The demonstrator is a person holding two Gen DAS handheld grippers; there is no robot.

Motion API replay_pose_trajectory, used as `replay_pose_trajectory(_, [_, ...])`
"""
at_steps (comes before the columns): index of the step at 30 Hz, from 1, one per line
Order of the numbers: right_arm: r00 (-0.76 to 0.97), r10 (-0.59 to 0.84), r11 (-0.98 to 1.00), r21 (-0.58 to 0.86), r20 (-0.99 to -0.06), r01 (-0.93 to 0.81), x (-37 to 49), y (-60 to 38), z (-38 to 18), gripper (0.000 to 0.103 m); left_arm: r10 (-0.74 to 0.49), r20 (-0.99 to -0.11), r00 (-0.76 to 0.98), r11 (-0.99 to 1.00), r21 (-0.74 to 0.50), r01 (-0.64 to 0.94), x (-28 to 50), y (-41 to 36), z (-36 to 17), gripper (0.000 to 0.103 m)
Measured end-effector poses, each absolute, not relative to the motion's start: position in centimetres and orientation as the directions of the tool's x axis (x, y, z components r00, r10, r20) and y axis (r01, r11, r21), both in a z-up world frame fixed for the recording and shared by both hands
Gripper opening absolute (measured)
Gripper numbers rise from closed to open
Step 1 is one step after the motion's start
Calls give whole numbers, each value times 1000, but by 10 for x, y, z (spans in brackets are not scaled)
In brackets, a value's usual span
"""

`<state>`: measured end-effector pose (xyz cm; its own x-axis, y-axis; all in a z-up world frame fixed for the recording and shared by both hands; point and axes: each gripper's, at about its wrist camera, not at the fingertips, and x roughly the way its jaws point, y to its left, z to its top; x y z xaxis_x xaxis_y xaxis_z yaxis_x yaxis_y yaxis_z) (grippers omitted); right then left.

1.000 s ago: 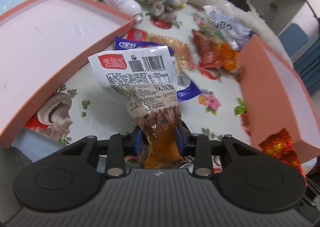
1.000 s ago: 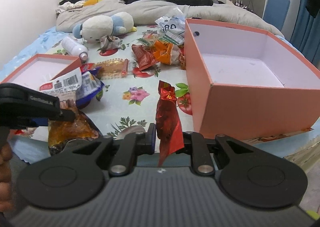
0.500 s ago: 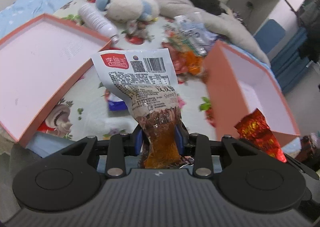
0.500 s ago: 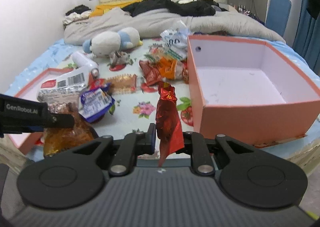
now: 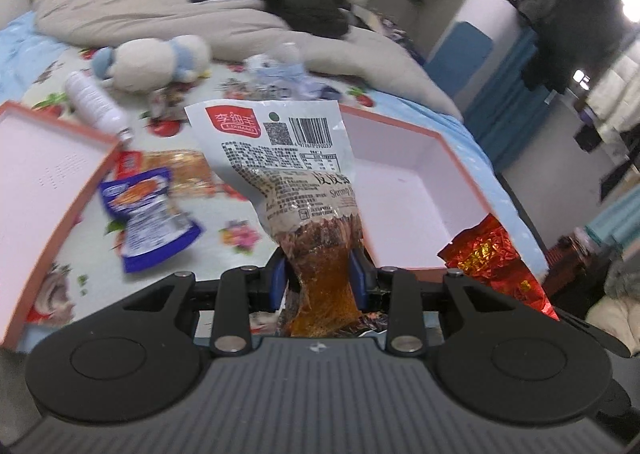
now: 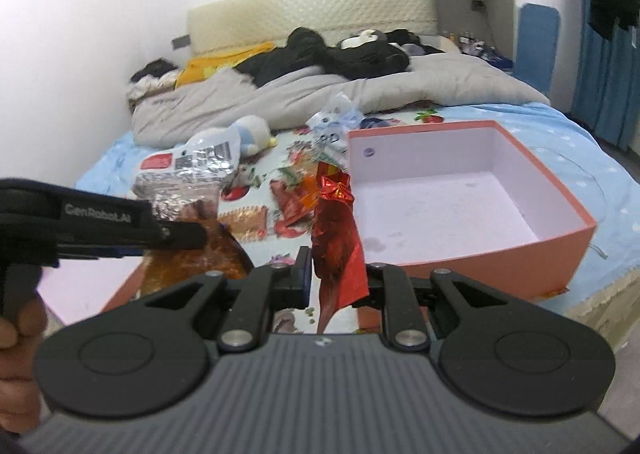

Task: Organize snacks
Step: 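Carry the jerky bag in the left tool and the red candy in the right tool to the pink box, then open both tools to drop the jerky bag and red candy into the box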

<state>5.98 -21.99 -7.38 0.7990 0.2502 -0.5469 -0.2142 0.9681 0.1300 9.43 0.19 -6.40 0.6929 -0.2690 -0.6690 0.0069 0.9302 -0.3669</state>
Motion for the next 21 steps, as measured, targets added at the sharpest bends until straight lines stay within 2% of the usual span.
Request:
replay_pose_trajectory(11, [838,195,977,176,-509,-121,91,-274,-56,19,-364,-665,652,917,-378,126,158,-72,-45,37])
replay_pose_trajectory(16, [850,165,980,176,-501,-87,125,-297,-58,19,-378,-667,642,919,-357,169,202,-103,-42,33])
replay_pose_trajectory(17, [851,150,983,166,-503,-75,135,-300,-61,19,-378,-670,638,920,-352,175,211,-107,-44,28])
replay_pose_trajectory(18, [846,149,983,166,-511,-73,143,-303,-66,19,-376,-678,632,921,-345,179,222,-112,-48,25])
replay_pose_trajectory(21, [822,139,983,174,-553,-49,175,-313,-86,19,-369,-712,598,924,-348,156,254,-121,-67,23])
